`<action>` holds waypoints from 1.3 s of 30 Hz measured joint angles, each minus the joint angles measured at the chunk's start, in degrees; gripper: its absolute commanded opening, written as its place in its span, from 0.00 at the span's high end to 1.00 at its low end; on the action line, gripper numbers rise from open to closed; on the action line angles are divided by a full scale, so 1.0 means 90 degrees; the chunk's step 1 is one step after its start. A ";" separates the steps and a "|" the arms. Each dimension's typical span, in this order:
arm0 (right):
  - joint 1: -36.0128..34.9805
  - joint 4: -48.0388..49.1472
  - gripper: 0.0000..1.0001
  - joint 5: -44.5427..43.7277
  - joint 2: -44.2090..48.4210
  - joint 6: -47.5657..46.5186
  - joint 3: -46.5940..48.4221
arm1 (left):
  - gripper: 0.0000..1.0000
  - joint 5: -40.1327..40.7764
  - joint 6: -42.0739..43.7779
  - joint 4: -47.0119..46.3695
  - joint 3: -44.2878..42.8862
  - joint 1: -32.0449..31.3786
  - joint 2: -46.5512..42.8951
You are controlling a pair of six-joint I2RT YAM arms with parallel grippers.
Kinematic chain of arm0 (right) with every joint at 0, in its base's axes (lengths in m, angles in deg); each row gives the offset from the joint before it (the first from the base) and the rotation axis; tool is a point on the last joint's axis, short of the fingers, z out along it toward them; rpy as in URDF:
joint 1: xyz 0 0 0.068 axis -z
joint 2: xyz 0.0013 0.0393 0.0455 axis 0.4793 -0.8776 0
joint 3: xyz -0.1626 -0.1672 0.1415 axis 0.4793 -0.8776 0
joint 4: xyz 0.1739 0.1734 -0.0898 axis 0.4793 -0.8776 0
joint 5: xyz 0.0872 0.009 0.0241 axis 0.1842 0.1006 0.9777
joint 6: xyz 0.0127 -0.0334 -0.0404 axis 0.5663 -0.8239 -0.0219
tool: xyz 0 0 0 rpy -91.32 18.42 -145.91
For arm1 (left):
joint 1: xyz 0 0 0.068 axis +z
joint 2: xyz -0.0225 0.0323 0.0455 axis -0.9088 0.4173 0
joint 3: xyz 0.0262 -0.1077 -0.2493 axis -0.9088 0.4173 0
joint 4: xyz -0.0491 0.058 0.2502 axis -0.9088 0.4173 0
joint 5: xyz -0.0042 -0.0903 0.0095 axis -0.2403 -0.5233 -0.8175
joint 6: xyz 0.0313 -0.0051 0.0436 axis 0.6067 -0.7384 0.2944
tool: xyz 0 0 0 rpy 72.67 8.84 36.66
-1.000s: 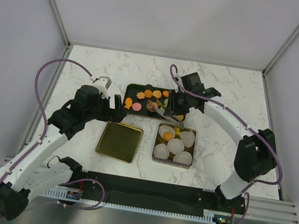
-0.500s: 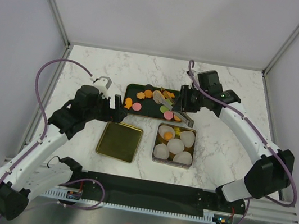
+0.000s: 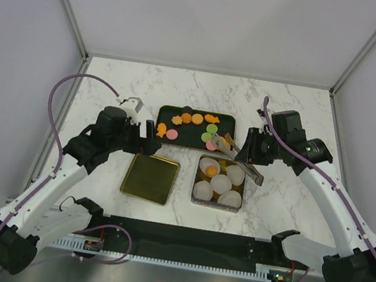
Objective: Pack the cookies
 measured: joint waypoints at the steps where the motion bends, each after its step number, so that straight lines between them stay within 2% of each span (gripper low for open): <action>1: 0.0000 -0.0085 0.61 -0.0046 0.0163 0.0039 -0.0104 | 0.00 -0.0034 0.0000 0.0000 0.0000 0.0000 0.0015; 8: 0.0034 -0.0525 0.61 -0.0277 0.1217 0.0410 -0.0835 | 0.00 -0.0204 0.0000 -0.0002 0.0000 0.0000 0.0124; 15: 0.0034 -0.0862 0.60 -0.0595 0.1797 0.0721 -0.1236 | 0.00 -0.0316 0.0000 -0.0005 0.0000 0.0005 0.0146; 29: 0.0034 -0.1030 0.60 -0.0950 0.1919 0.0833 -0.1554 | 0.00 -0.0427 0.0000 -0.0005 0.0000 0.0005 0.0146; 39: 0.0034 -0.1098 0.56 -0.0993 0.1916 0.0826 -0.1605 | 0.00 -0.0427 0.0000 -0.0005 0.0000 0.0005 0.0146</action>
